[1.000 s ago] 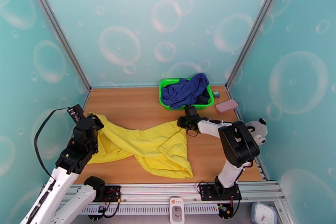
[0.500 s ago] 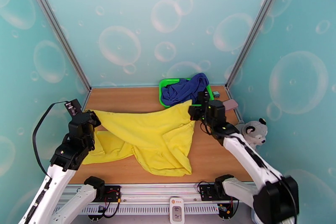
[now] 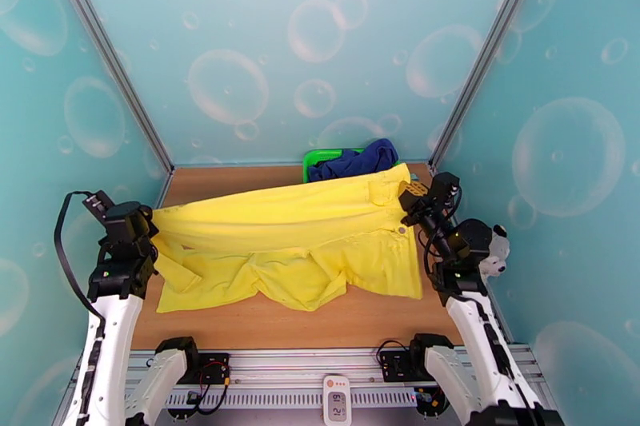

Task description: Fold and stack the trousers

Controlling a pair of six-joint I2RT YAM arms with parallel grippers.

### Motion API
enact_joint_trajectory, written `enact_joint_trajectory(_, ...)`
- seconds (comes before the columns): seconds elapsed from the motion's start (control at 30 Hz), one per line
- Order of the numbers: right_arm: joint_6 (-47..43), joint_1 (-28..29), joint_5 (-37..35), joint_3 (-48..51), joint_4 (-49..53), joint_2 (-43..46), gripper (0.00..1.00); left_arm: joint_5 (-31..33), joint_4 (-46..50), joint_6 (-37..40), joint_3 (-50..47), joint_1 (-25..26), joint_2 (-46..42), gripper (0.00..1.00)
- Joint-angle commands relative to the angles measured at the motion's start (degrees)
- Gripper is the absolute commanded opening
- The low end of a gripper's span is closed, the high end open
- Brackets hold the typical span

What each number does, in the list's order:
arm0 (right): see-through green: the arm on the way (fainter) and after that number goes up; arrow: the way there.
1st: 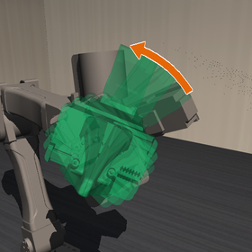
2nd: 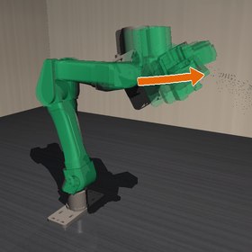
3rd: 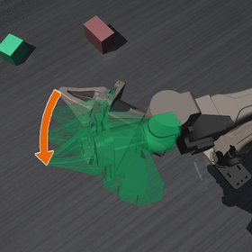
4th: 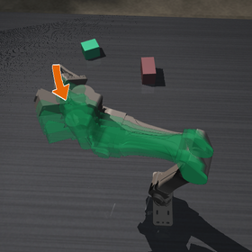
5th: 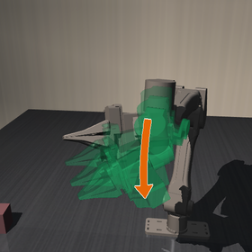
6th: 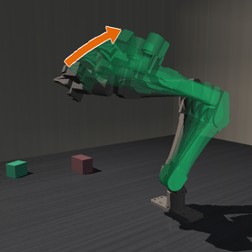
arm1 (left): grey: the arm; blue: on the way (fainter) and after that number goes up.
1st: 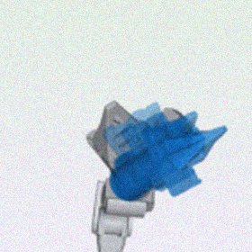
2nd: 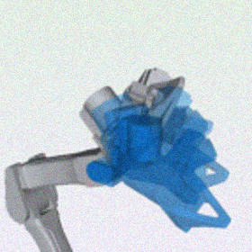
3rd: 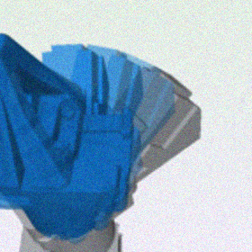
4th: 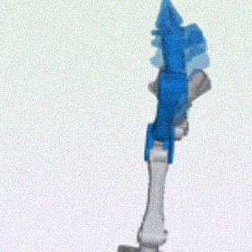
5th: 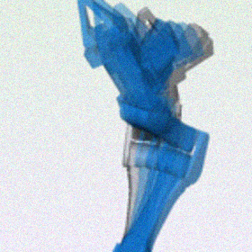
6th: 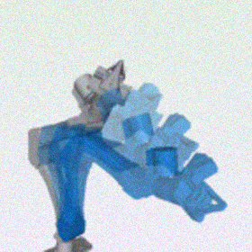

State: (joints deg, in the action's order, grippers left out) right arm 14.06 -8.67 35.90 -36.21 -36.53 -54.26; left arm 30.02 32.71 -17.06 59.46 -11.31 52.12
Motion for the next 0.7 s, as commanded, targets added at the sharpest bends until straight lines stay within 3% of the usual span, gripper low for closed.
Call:
enact_joint_trajectory(0.0, 9.45, -1.66, 5.98, -5.25, -19.27, -6.84, 0.00, -5.55, -6.59, 0.57, 2.50, -4.20, 2.51, 0.00)
enact_joint_trajectory(0.13, 10.06, 3.42, 5.52, -10.05, -26.38, -15.74, 0.00, -8.79, -8.89, -0.14, 6.73, -4.58, 6.94, 0.00)
enact_joint_trajectory(0.3, -2.52, 11.06, -3.54, -23.18, -17.71, -23.32, 0.00, -10.56, -8.43, 0.19, 18.68, -6.07, 14.15, 0.00)
enact_joint_trajectory(0.43, 4.72, 10.38, -2.22, -30.51, -27.71, -28.03, 0.00, -11.68, -5.03, -0.69, 28.62, -8.04, 15.48, 0.00)
enact_joint_trajectory(0.53, 9.61, 7.86, 6.66, -25.67, -37.86, -25.95, 0.00, -10.90, -1.06, -1.89, 27.65, -8.18, 12.03, 0.00)
enact_joint_trajectory(0.67, 19.98, 1.64, 12.87, -4.55, -52.45, -18.70, 0.00, -11.13, 3.04, -8.39, 12.89, -8.17, 5.00, 0.00)
